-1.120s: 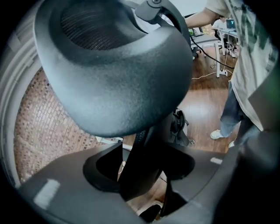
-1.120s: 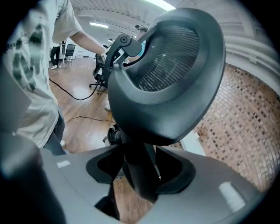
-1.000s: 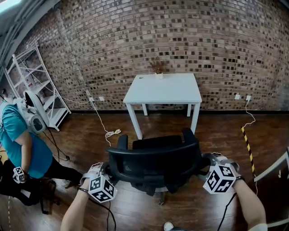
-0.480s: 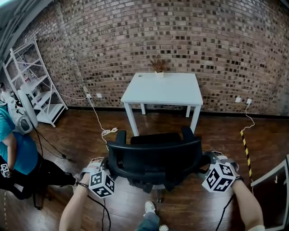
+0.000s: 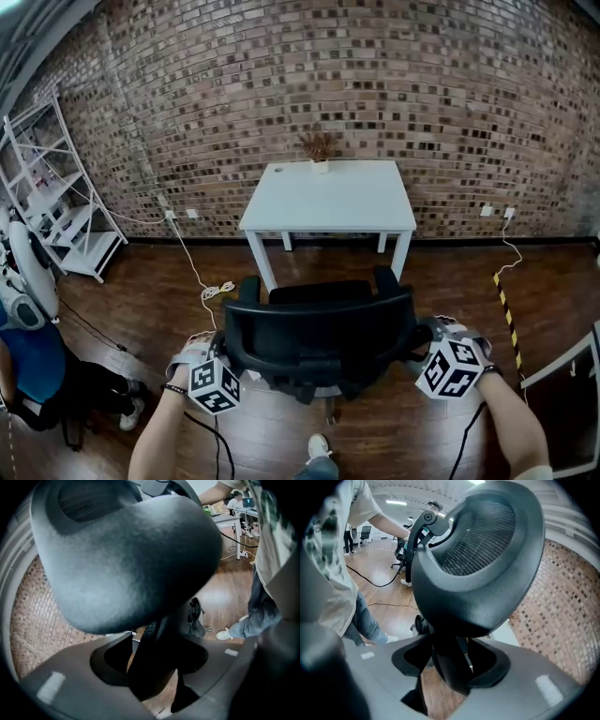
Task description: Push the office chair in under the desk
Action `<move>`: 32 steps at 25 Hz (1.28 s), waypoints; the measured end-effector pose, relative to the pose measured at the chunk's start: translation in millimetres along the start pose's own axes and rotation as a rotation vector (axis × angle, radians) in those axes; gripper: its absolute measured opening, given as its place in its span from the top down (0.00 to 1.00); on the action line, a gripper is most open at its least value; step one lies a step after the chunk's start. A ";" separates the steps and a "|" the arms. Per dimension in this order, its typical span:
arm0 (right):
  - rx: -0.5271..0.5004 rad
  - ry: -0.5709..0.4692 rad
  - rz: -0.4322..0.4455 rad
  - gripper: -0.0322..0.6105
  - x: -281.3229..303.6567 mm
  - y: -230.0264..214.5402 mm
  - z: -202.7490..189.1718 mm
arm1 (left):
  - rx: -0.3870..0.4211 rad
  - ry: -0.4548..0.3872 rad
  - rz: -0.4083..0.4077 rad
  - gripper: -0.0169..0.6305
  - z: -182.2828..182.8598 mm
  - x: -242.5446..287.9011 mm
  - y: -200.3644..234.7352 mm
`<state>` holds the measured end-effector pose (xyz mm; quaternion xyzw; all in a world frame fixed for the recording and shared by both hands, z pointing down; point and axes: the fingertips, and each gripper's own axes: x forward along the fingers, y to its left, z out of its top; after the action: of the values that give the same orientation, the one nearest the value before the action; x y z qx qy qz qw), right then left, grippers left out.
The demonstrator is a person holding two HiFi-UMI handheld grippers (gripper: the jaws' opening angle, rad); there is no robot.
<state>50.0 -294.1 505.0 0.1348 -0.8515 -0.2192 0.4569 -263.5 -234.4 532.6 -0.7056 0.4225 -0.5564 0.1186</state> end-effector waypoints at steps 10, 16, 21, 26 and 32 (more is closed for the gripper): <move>0.045 0.024 -0.036 0.57 40.0 -47.2 6.5 | 0.035 -0.039 -0.022 0.58 -3.8 54.7 56.1; 0.064 0.037 -0.056 0.57 62.5 -79.4 7.2 | 0.062 -0.053 -0.031 0.59 -1.6 85.5 90.6; 0.092 0.065 -0.065 0.56 76.3 -103.7 2.0 | 0.085 -0.078 -0.039 0.59 7.2 111.8 114.8; 0.103 0.068 -0.093 0.56 95.5 -130.0 -1.4 | 0.096 -0.093 -0.033 0.59 11.0 138.7 139.3; 0.104 0.075 -0.122 0.54 115.3 -158.5 -4.1 | 0.099 -0.094 -0.036 0.59 15.9 165.4 163.7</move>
<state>-4.9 -482.2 511.2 0.2181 -0.8343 -0.1967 0.4666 -321.4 -460.2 535.9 -0.7317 0.3755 -0.5450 0.1631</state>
